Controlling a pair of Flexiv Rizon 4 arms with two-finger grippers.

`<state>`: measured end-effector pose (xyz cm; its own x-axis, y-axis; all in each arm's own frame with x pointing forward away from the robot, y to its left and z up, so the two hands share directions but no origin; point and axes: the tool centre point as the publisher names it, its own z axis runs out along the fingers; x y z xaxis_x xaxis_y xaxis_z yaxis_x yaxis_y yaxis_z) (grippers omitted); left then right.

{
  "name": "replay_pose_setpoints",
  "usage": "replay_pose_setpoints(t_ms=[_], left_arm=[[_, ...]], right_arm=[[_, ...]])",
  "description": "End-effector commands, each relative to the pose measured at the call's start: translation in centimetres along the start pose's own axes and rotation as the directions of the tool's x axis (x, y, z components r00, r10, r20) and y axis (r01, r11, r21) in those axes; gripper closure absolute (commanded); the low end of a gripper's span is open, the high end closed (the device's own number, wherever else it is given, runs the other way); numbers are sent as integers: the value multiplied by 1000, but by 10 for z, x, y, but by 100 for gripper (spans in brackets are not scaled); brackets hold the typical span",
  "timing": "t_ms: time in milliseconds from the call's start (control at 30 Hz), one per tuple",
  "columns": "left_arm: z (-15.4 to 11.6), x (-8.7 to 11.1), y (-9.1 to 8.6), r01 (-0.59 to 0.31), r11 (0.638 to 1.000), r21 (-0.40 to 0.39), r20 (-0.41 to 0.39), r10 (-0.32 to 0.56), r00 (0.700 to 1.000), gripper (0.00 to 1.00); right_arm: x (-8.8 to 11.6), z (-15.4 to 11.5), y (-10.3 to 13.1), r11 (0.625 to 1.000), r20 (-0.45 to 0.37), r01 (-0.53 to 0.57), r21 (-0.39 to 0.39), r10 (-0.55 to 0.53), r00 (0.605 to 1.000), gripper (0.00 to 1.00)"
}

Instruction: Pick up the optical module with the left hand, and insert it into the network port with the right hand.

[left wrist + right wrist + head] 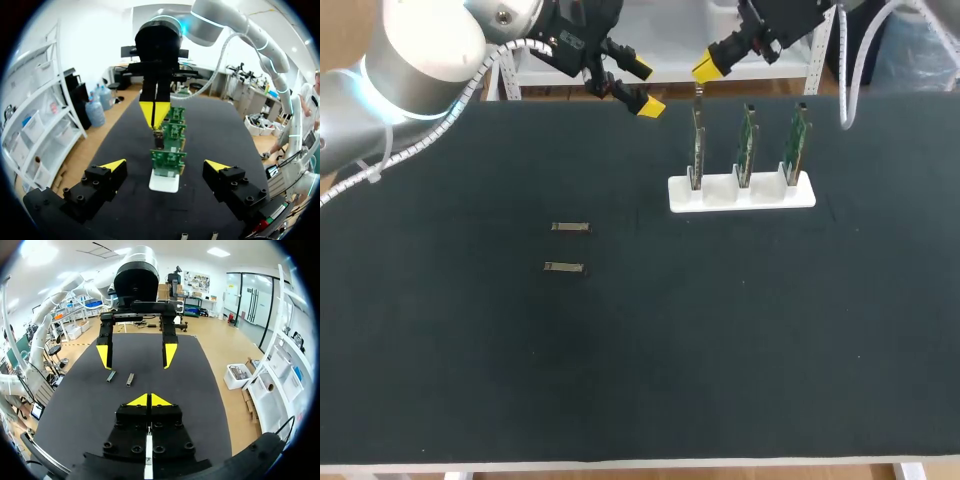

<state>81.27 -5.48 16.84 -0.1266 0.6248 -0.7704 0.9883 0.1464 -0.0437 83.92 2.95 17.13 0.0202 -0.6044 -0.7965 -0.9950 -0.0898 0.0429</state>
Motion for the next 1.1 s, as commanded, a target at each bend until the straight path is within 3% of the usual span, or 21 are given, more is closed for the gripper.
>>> replay_pose_setpoints(t_ms=[33, 1100], left_arm=[[0, 0, -1, 0, 1000, -2, -2, 0, 1000, 0], [0, 0, -1, 0, 1000, -2, -2, 0, 1000, 0]], right_arm=[[0, 2, -9, 988, -5, -2, -156, 2, 1000, 100], [17, 13, 2, 982, -45, -41, -186, 33, 998, 100]])
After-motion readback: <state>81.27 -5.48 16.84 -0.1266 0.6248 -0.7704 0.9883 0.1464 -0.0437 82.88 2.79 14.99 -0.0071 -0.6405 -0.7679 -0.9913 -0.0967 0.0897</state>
